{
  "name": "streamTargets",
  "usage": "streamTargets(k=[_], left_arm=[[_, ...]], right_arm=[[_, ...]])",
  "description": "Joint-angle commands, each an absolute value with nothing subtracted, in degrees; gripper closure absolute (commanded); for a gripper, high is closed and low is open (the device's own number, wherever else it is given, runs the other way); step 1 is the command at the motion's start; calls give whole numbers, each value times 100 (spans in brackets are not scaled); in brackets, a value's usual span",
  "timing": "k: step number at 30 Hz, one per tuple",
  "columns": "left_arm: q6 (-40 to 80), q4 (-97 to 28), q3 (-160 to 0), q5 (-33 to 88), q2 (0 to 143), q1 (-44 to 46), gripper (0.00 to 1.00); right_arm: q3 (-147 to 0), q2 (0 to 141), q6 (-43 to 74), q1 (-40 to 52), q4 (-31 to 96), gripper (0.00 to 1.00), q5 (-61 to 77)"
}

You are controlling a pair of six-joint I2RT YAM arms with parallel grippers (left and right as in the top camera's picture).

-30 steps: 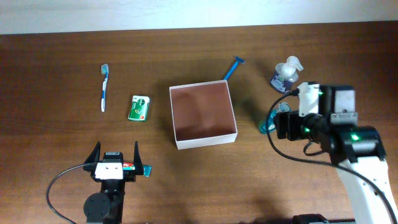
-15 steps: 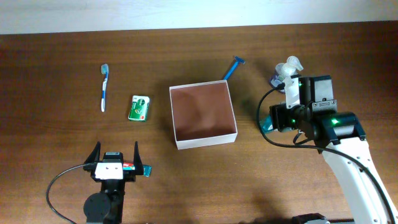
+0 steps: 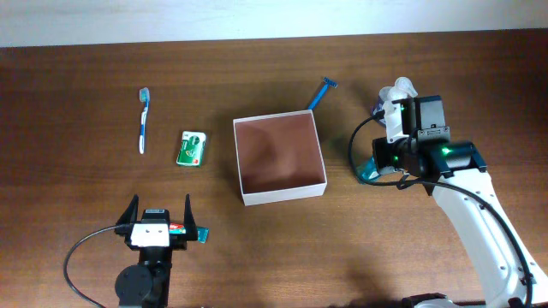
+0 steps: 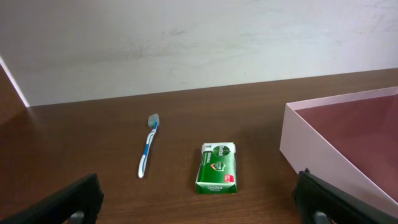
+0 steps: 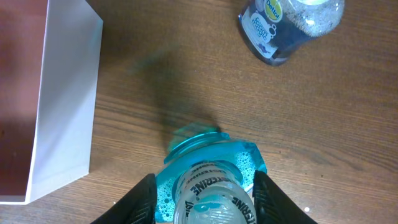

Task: Pack container
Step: 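Close the right gripper on the mouthwash bottle neck and lift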

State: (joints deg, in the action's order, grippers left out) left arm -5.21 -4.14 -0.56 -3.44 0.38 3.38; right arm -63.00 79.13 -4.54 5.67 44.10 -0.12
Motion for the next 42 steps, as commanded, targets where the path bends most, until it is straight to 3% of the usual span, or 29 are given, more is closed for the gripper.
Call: streamTargets(k=[1, 4, 8, 13, 18, 33, 42], left_arm=[[-633, -454, -54, -392, 40, 360, 1], [-633, -456, -54, -392, 40, 360, 1], [-633, -456, -54, -392, 40, 360, 1], [-633, -454, -54, -392, 40, 360, 1], [-633, -454, -54, -392, 40, 360, 1], [-633, -454, -54, -392, 40, 360, 1], [-633, -456, -54, -392, 40, 360, 1]], right_arm=[[-6440, 7935, -427, 598, 4388, 57, -73], [-6440, 7935, -427, 598, 4388, 60, -73], [-6440, 7935, -427, 598, 4381, 72, -73], [-6440, 7935, -427, 598, 4362, 73, -75], [-6464, 7933, -425, 598, 4324, 80, -73], [-7557, 7878, -97, 617, 4950, 86, -47], [-8606, 7881, 320, 1081, 5363, 87, -54]])
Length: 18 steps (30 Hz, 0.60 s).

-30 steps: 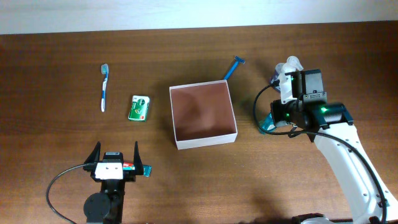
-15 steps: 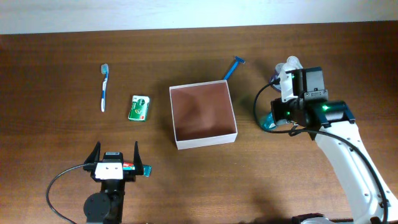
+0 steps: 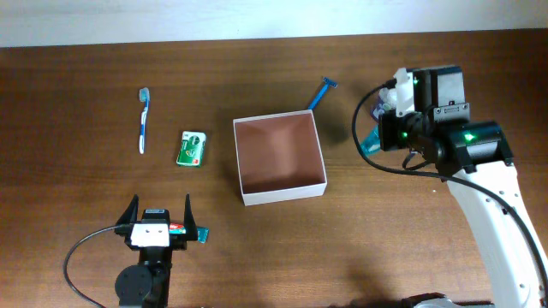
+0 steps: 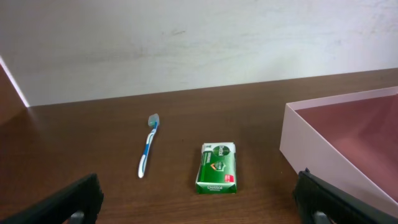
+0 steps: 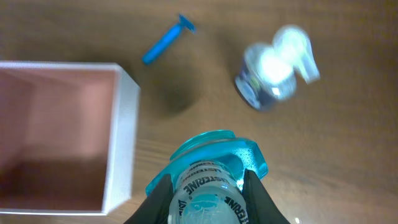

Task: Pack container
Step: 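Close the right gripper on the mouthwash bottle neck and lift, then carry the mouthwash bottle left over the pink box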

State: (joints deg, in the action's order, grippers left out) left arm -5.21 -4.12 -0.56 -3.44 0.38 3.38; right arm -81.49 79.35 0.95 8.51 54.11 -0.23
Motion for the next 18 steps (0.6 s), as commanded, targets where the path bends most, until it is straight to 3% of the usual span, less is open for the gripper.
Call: streamTargets(k=[1, 18], left_arm=[[-633, -456, -54, -392, 40, 360, 1], [-633, -454, -54, -392, 40, 360, 0]], right_arm=[[-8683, 7889, 368, 1151, 5363, 87, -49], [-8976, 8737, 1385, 2797, 4241, 91, -419]])
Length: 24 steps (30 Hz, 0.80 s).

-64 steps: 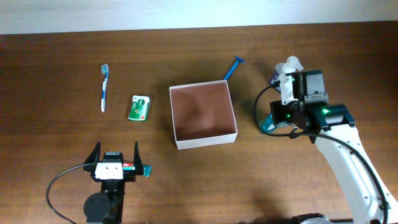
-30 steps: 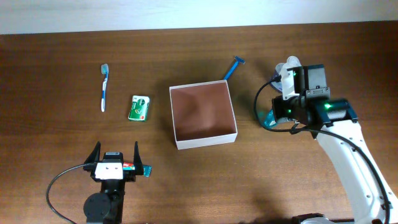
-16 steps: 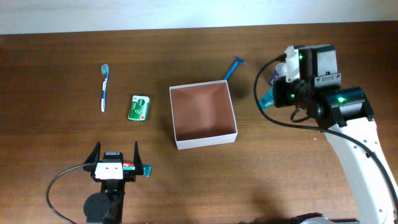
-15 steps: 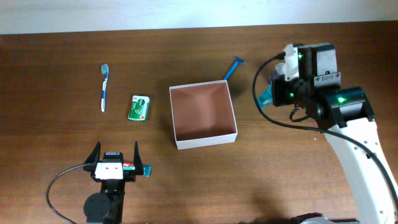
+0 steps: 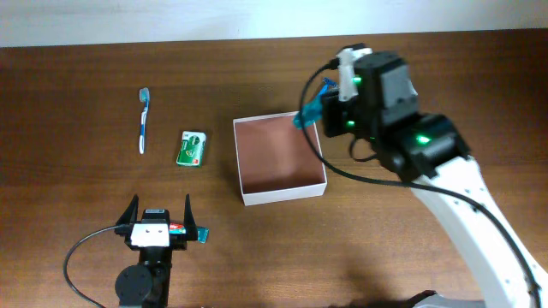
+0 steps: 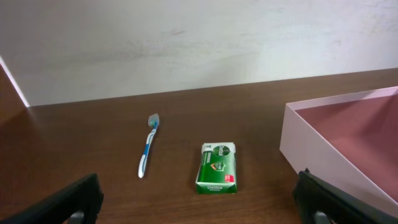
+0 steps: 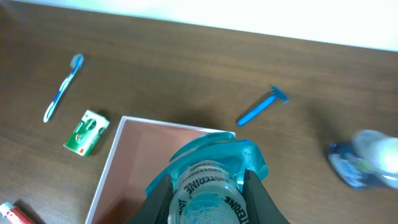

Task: Pack container
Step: 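Carry the mouthwash bottle left over the pink box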

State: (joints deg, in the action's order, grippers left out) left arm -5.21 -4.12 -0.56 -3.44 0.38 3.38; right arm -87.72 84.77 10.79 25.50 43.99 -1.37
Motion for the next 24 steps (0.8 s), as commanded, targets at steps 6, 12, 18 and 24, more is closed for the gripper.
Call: streamTargets(k=[6, 12, 18, 24], left_arm=[[-633, -456, -54, -392, 40, 360, 1], [-633, -454, -54, -392, 40, 360, 1], [-633, -456, -54, -392, 40, 360, 1], [-633, -454, -54, -392, 40, 360, 1]], right_arm=[[-8989, 9347, 1555, 3260, 3922, 91, -1234], [-9043, 9743, 1691, 3588, 3699, 91, -2255], [-9043, 9896, 2115, 3590, 3656, 92, -2469], [-9043, 9900, 2351, 3594, 3664, 92, -2458]])
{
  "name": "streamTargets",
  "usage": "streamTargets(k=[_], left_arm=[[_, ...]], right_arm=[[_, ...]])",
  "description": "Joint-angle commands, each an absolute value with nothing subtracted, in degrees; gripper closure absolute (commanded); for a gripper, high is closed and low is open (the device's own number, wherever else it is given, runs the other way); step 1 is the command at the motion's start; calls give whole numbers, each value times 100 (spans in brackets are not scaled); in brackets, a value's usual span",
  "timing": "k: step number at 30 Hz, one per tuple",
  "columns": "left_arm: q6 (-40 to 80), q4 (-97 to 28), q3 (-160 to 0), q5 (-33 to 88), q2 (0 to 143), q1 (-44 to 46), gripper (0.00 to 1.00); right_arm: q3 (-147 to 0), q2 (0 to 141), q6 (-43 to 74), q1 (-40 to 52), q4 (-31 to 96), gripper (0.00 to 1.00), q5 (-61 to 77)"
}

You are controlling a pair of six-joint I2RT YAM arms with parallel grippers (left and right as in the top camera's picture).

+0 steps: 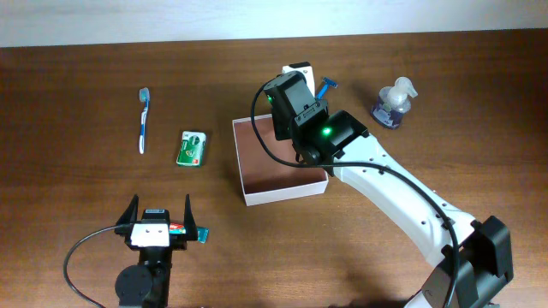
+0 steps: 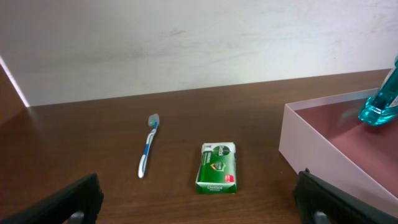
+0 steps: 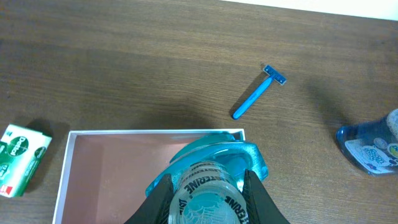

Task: Pack container
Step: 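Carry the mouthwash bottle left over the pink box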

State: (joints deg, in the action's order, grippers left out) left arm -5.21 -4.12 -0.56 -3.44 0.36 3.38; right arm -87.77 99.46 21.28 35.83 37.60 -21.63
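Note:
My right gripper (image 3: 208, 194) is shut on the cap end of a teal mouthwash bottle (image 3: 214, 160). It holds the bottle over the far right part of the white box (image 3: 64, 174) with a pinkish-brown inside. The left wrist view shows the bottle (image 2: 382, 99) hanging above the box (image 2: 298, 148). From overhead the right wrist (image 1: 295, 107) hides the bottle above the box (image 1: 282, 195). My left gripper (image 1: 159, 210) rests open and empty near the front edge, its fingers (image 2: 74, 200) wide apart.
A toothbrush (image 1: 144, 120) and a green soap packet (image 1: 193, 147) lie left of the box. A blue razor (image 3: 258, 92) lies behind it, and a soap dispenser bottle (image 1: 391, 103) stands at the back right. A toothpaste tube (image 1: 190, 229) lies by my left gripper.
My right gripper has moved left and lower with the bottle, from above the box's far right corner to over the box's far side. The left arm has not moved.
My right gripper was around the bottle standing on the table right of the box, beside the dispenser. Then it held the bottle lifted off the table, then high above the box's far right corner, and now low over the box.

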Motion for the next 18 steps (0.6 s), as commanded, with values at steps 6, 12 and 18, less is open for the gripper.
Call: streamTargets(k=[6, 12, 18], left_arm=[[-633, -454, -54, -392, 40, 360, 0], [-633, -454, -54, -392, 40, 360, 1], [-633, -454, -54, -392, 40, 360, 1]], right_arm=[[-9043, 9909, 2674, 3594, 3857, 91, -2377], [-9043, 9992, 2810, 3594, 3887, 92, -2217], [-9043, 10261, 2950, 3590, 3872, 91, -2209]])
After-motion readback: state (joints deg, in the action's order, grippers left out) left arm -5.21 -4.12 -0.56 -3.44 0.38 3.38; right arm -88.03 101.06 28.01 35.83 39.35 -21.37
